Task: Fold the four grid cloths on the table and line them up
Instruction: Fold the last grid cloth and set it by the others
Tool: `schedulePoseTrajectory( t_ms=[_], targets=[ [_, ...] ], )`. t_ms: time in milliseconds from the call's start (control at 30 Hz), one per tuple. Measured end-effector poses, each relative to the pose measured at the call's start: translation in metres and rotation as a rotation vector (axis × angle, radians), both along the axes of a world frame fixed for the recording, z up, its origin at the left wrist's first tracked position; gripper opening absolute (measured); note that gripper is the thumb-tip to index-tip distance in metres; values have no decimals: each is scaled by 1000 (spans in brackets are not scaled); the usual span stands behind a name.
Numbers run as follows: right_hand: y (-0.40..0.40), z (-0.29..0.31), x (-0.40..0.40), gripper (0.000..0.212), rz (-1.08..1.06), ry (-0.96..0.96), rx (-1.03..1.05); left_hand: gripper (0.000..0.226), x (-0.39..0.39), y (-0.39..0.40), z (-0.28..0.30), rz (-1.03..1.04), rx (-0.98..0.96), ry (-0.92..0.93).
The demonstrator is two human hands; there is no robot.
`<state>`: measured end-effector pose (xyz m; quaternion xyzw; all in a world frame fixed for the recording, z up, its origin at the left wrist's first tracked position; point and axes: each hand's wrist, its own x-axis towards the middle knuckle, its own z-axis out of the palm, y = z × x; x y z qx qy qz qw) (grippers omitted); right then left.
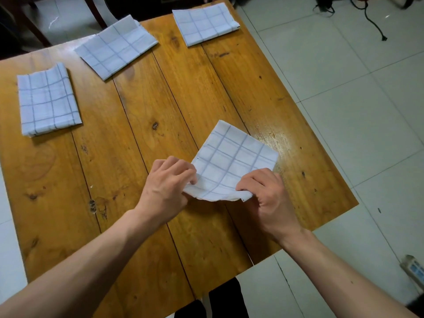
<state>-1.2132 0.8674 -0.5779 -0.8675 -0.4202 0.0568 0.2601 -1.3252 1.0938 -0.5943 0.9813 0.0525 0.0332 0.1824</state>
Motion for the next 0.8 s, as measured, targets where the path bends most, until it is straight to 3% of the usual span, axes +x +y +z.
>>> schedulePoseTrajectory(
  t_ms=[133,333,500,800],
  targets=[
    [-16,-5,4,17,-16,-46,-20,26,-7,-4,3,-98,-24,-20],
    [-29,-17,5,37,-30,12,-116,35,-30,-21,5,-223,-100,64],
    [-28,-24,6,25,-59,31,-86,46,-29,-18,1,-169,-100,168],
    [-33,-24,9,29,-84,-6,-73,50,-19,-9,-12,-76,-84,33]
  ],
)
